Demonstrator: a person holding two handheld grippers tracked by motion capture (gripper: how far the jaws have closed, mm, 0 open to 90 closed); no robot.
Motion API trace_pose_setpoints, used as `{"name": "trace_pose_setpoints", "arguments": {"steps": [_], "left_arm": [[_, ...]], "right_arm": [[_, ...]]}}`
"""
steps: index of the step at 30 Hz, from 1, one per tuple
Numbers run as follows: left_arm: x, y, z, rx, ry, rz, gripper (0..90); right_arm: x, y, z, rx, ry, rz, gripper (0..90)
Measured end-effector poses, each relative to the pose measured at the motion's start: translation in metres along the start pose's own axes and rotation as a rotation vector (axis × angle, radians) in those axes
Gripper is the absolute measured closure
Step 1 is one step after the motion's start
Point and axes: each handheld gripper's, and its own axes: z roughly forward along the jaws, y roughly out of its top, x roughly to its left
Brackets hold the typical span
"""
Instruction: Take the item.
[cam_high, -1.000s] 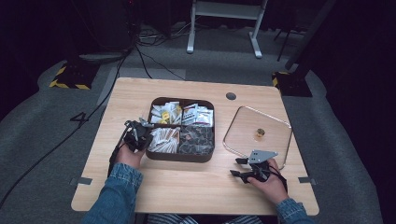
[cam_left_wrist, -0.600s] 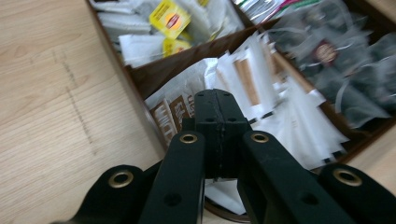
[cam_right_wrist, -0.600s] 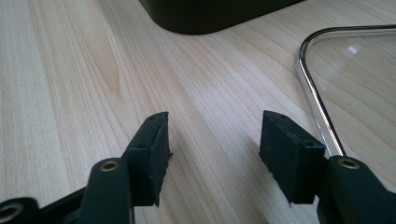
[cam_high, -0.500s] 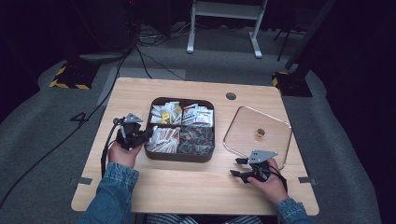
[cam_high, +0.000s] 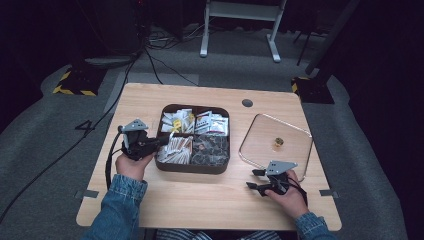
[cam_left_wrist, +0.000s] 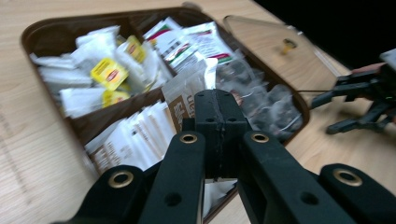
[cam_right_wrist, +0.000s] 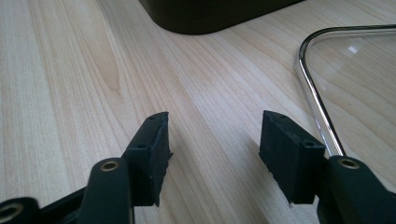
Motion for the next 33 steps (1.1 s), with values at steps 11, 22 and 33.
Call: {"name": "trace_pose_setpoints", "arguments": {"steps": [11,22,33], "left_arm": [[-0.029,0.006,-0.001,0.006,-0.051,0.091,89.6],[-0.062,0.001,0.005,0.038,-0.132,0.174,89.6],[-0.088,-0.001,0.022,0.073,-0.211,0.263,89.6]], "right_arm": [[0.0,0.0,0.0,0.0,0.001,0.0,42.9],[0.0,0.0,0.0,0.0,0.001,0.0,42.9],[0.0,0.0,0.0,0.0,0.002,0.001,42.9]]}}
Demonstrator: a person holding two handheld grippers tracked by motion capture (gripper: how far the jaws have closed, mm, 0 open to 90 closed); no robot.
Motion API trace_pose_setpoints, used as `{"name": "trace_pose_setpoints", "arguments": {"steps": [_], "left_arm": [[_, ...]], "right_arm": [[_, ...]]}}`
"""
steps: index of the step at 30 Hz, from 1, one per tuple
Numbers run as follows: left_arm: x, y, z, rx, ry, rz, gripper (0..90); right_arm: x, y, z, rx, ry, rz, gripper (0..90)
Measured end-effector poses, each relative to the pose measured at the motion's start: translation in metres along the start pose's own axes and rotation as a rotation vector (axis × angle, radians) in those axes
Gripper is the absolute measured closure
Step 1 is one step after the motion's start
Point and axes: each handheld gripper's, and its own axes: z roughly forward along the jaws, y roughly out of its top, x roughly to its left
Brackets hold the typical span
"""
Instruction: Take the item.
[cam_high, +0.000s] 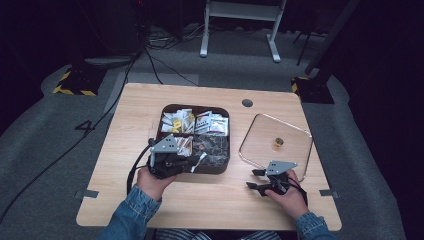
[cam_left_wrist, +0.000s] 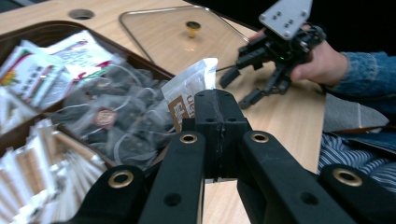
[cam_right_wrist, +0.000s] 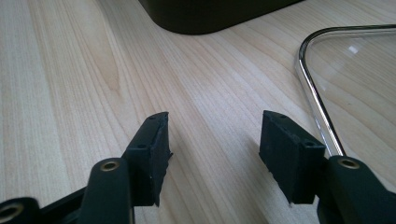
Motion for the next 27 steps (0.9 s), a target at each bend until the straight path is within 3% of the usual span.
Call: {"name": "trace_pose_setpoints", "arguments": {"steps": [3,7,12,27], "left_arm": [[-0.003,-0.001,0.006,0.016,-0.024,0.01,89.6],[-0.004,-0.008,0.019,0.034,-0.045,0.055,89.6],[-0.003,-0.017,0.035,0.088,-0.065,0.055,89.6],[-0.004,-0.029,0.064,0.212,-0.129,0.062,89.5]], "right_arm": [[0.0,0.0,0.0,0.0,0.0,0.0,42.9],[0.0,0.0,0.0,0.0,0.0,0.0,42.9],[0.0,0.0,0.0,0.0,-0.001,0.0,42.9],[0.0,0.0,0.0,0.0,-0.002,-0.001,42.9]]}}
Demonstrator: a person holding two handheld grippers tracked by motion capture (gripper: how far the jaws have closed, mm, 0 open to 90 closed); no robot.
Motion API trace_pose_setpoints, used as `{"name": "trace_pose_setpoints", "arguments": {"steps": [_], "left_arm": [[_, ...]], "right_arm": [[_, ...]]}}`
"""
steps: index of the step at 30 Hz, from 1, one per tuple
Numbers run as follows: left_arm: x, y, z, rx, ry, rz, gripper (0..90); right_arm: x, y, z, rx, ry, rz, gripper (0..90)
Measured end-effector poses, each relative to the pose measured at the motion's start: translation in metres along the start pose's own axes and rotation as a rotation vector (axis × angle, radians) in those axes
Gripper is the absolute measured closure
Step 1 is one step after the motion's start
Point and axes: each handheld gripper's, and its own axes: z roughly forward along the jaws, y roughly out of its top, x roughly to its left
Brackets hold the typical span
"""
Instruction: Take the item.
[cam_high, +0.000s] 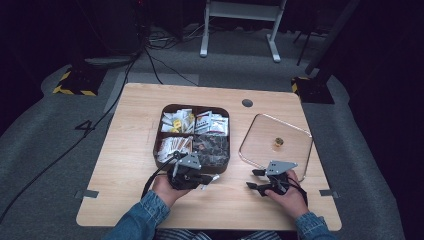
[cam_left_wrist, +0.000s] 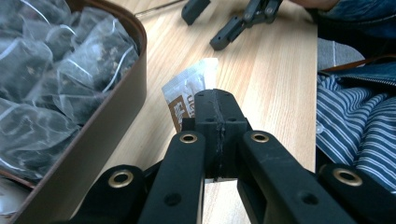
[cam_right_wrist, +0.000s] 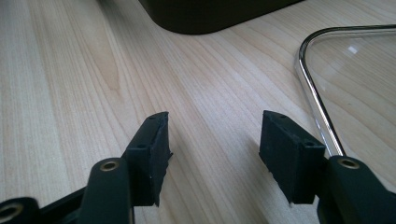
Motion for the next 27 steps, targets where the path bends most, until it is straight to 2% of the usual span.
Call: {"name": "trace_pose_setpoints", "arguments": {"steps": [4,12,17,25,27], "left_arm": [[0.003,-0.003,0.006,0.016,-0.001,-0.014,89.5],[0.004,-0.005,0.016,0.083,-0.002,-0.016,89.5],[0.004,-0.005,0.023,0.124,-0.02,-0.017,89.5],[0.003,-0.006,0.026,0.144,-0.044,-0.019,89.4],[0.003,-0.006,0.027,0.133,-0.067,-0.023,88.6]], "right_arm": [[0.0,0.0,0.0,0.0,0.0,-0.001,42.9],[0.0,0.0,0.0,0.0,0.0,-0.001,42.9],[0.0,0.0,0.0,0.0,0.0,-0.001,42.9],[0.0,0.0,0.0,0.0,0.0,0.0,42.9],[0.0,0.0,0.0,0.0,0.0,-0.001,42.9]]}}
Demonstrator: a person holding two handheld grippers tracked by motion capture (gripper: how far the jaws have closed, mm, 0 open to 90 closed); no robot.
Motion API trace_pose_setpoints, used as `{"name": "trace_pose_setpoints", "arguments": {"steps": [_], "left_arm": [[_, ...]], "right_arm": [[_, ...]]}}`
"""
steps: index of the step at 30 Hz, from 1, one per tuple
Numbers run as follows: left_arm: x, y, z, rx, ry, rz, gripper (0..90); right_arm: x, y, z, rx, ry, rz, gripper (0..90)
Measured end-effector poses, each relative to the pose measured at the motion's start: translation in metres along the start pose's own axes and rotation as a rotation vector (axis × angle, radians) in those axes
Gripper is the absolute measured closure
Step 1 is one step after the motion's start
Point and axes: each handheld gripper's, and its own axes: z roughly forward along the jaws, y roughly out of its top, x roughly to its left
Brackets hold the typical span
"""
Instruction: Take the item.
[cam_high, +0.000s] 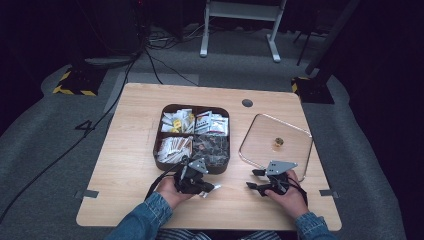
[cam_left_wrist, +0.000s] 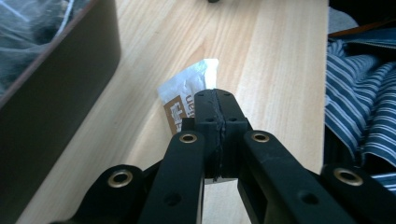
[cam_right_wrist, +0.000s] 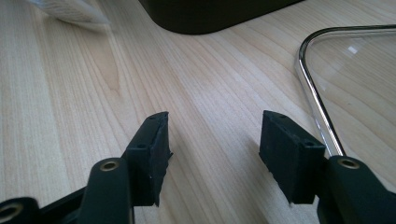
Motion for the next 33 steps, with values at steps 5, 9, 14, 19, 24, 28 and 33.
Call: {"name": "trace_pose_setpoints", "arguments": {"steps": [5,9,14,19,24,28,33], "left_arm": [[0.0,0.001,0.001,-0.023,-0.034,-0.005,64.6],[-0.002,0.001,-0.008,-0.07,-0.015,0.007,59.9],[-0.007,-0.001,-0.025,-0.15,0.046,0.017,57.5],[-0.012,-0.005,-0.034,-0.178,0.104,0.021,52.6],[-0.018,-0.02,-0.04,-0.153,0.166,0.028,49.8],[-0.017,-0.032,-0.052,-0.161,0.201,0.01,49.7],[-0.012,-0.041,-0.061,-0.151,0.253,-0.016,49.7]], "right_arm": [[0.0,0.0,0.0,0.0,0.0,0.0,42.9],[0.0,0.0,0.0,0.0,0.0,0.001,42.9],[-0.001,0.0,0.0,-0.002,0.004,0.005,42.9],[-0.001,0.0,0.0,-0.001,0.003,0.004,42.9],[0.0,0.0,0.0,0.002,-0.019,0.007,40.8],[0.0,0.0,0.0,0.002,-0.018,0.008,40.7],[0.0,0.0,0.0,0.002,-0.018,0.007,40.7]]}}
